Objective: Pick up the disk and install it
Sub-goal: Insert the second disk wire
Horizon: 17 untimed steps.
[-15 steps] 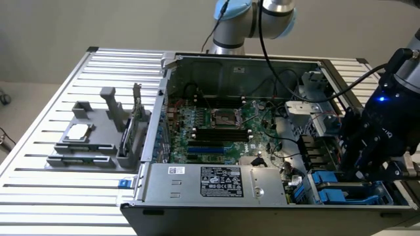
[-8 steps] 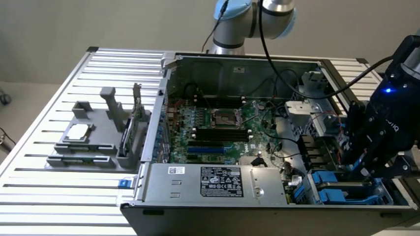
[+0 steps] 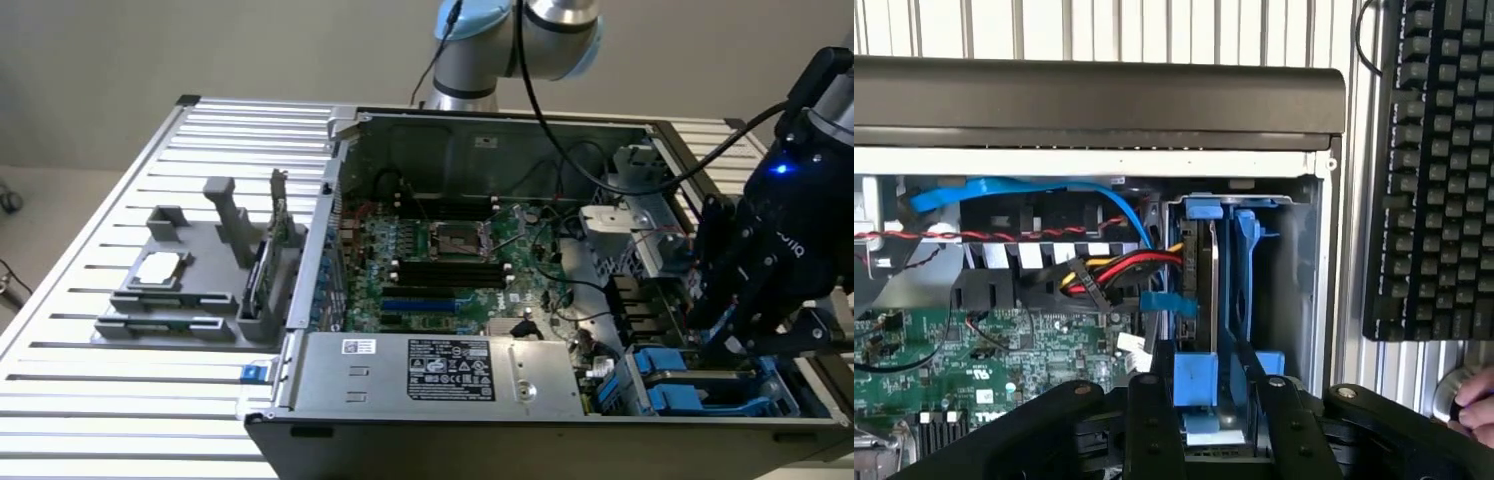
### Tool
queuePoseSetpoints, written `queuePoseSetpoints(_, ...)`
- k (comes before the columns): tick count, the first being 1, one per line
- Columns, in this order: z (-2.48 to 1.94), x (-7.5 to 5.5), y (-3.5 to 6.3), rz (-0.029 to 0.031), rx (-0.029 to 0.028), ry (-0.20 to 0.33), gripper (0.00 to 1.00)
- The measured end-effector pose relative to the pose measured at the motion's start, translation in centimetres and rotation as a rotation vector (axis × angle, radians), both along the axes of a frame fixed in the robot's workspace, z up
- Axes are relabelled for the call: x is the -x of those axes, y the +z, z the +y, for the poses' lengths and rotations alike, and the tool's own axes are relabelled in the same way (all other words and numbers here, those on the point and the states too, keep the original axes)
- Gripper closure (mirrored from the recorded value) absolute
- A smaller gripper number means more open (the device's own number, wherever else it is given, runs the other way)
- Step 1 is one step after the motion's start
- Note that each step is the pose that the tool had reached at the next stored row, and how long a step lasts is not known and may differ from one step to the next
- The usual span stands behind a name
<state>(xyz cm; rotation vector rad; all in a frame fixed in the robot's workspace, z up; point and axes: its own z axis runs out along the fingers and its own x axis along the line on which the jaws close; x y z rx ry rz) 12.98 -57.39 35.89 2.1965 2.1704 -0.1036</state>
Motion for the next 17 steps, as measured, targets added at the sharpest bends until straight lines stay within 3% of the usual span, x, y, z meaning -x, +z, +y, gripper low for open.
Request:
queuePoseSetpoints(4, -0.01, 0.9, 0.15, 0.0, 0.0, 0.0, 0.72)
queuePoseSetpoints(6, 0.03, 1.3, 0.15, 0.0, -0.0004, 0.0, 0.84)
queuePoseSetpoints(8, 0.19, 1.6, 0.16, 0.0, -0.0004, 0.0, 0.89)
queuePoseSetpoints(12, 0.57, 1.8, 0.43, 0.0, -0.0001, 0.0, 0.89)
queuePoseSetpoints(17, 0.57, 1.8, 0.45, 0.0, -0.0004, 0.0, 0.89)
